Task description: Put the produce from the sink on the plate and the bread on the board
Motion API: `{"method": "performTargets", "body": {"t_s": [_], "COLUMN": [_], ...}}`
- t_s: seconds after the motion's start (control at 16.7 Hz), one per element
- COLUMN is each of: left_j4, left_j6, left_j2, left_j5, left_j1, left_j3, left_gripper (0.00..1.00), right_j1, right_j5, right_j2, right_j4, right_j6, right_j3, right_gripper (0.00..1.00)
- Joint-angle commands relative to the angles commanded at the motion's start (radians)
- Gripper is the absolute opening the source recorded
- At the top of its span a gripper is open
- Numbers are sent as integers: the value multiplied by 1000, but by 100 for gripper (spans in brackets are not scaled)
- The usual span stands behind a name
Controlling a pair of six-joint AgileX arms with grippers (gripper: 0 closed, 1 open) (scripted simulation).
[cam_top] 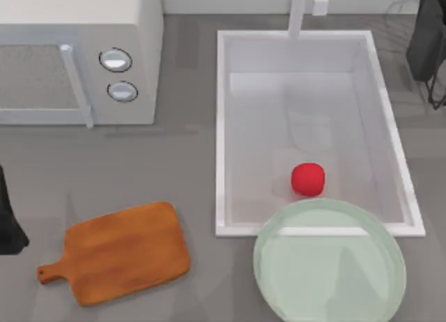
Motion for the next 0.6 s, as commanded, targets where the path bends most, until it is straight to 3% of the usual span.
{"method": "performTargets", "body": {"t_s": [0.6], "left_j4": [0], "left_j6": [0], "left_j2": [0], "left_j5": [0], "left_j1": [0], "left_j3": [0], "left_gripper": [100], "right_j1": [190], "right_j5": [2], "right_j2": [987], "right_j4": [-505], "right_j6": [199], "right_j3": [821], "right_gripper": [100]}}
